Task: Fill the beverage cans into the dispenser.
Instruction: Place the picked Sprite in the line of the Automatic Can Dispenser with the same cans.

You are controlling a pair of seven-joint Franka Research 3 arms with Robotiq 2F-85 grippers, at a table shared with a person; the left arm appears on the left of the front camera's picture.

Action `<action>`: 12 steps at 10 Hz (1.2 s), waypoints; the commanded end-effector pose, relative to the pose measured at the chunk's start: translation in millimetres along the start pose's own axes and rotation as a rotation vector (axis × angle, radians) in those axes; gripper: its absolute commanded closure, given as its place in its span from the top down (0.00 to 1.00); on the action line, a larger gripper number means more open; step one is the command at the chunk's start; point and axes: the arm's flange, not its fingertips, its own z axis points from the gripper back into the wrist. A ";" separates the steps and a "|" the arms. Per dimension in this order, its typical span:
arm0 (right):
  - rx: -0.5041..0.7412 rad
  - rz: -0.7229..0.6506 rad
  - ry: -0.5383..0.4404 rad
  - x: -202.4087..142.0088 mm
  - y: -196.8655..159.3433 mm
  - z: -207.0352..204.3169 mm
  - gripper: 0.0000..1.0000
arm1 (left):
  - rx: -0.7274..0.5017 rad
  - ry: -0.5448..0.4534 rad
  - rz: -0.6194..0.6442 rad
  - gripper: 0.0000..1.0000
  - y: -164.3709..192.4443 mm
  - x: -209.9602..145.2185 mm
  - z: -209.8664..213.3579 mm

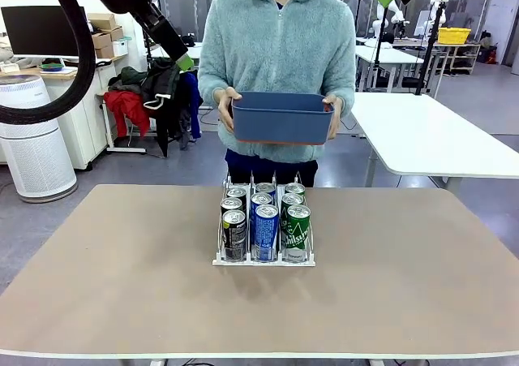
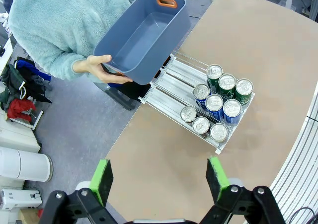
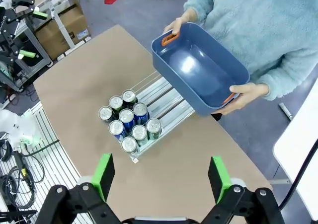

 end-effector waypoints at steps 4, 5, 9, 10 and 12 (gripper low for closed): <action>-0.009 0.004 0.004 -0.4 0.1 1.3 1.00 | -0.006 0.007 0.006 1.00 -0.4 -0.2 -0.3; -0.009 0.004 0.004 -0.4 0.1 1.3 1.00 | -0.006 0.007 0.006 1.00 -0.4 -0.2 -0.3; -0.009 0.004 0.004 -0.4 0.1 1.3 1.00 | -0.006 0.007 0.006 1.00 -0.4 -0.2 -0.3; -0.009 0.004 0.004 -0.4 0.1 1.3 1.00 | -0.006 0.007 0.006 1.00 -0.4 -0.2 -0.3; -0.009 0.004 0.004 -0.4 0.1 1.3 1.00 | -0.006 0.007 0.006 1.00 -0.4 -0.2 -0.3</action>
